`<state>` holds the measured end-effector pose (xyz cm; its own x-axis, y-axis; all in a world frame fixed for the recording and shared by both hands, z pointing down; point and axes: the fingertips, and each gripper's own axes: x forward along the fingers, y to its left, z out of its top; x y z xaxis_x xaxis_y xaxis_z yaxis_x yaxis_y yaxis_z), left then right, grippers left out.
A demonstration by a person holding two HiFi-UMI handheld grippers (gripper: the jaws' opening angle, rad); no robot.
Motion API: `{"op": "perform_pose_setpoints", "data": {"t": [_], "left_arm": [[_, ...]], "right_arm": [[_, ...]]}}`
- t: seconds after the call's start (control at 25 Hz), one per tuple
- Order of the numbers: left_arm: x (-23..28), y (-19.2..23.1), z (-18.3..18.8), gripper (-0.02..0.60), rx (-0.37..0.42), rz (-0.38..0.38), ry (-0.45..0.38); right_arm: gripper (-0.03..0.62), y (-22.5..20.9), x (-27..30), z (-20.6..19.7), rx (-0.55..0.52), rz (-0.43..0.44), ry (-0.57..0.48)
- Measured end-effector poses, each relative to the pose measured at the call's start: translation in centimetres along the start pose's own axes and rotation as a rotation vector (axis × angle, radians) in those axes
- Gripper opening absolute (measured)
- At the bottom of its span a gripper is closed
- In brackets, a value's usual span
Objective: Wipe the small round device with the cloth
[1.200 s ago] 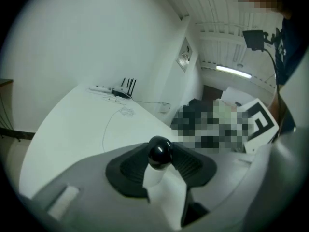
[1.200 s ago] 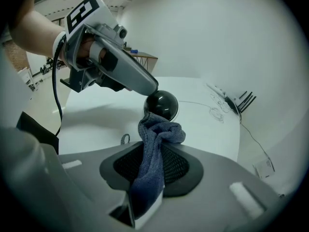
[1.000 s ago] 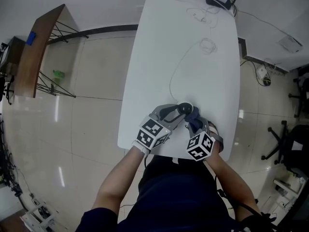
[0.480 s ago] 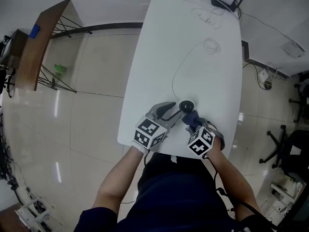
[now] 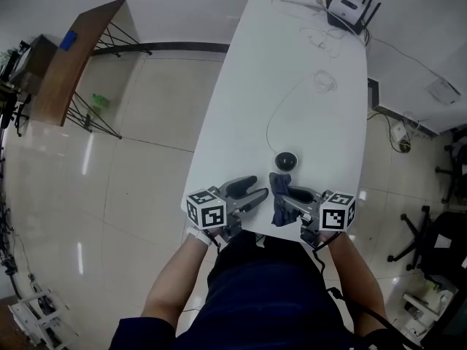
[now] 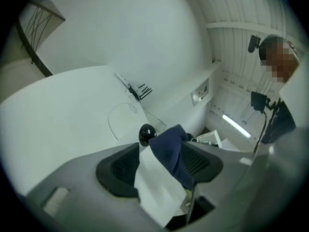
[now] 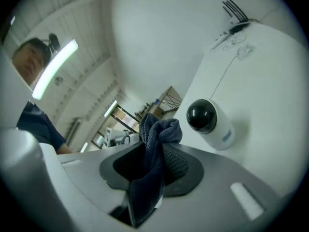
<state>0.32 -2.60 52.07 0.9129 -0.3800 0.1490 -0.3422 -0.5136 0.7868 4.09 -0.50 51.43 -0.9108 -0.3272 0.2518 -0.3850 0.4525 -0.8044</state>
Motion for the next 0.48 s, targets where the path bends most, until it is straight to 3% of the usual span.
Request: {"op": "perform_pose_setpoints", "data": {"t": [0.16,0.24,0.36,0.48], "left_arm": [[-0.2,-3.2,0.8,0.291,-0.197,-0.22,-0.082],[-0.3,-4.7,1.7,0.291,-0.26,-0.299,-0.104],[-0.1,-6.7,2.2,0.293,-0.301,-0.404,-0.114],[0.0,-8.1,2.4,0.287,-0.323,-0.468,-0.124]], "right_arm": [[0.118,3.2,-1.0,2.7,0.141,0.229,-0.157],[0.12,4.4,-1.3,3.6,0.167,0.311,-0.2],[0.123,5.6,-1.1,4.0,0.185,0.384,-0.21],[0.127,5.8,-0.5,3.5,0.208,0.394,-0.195]]}}
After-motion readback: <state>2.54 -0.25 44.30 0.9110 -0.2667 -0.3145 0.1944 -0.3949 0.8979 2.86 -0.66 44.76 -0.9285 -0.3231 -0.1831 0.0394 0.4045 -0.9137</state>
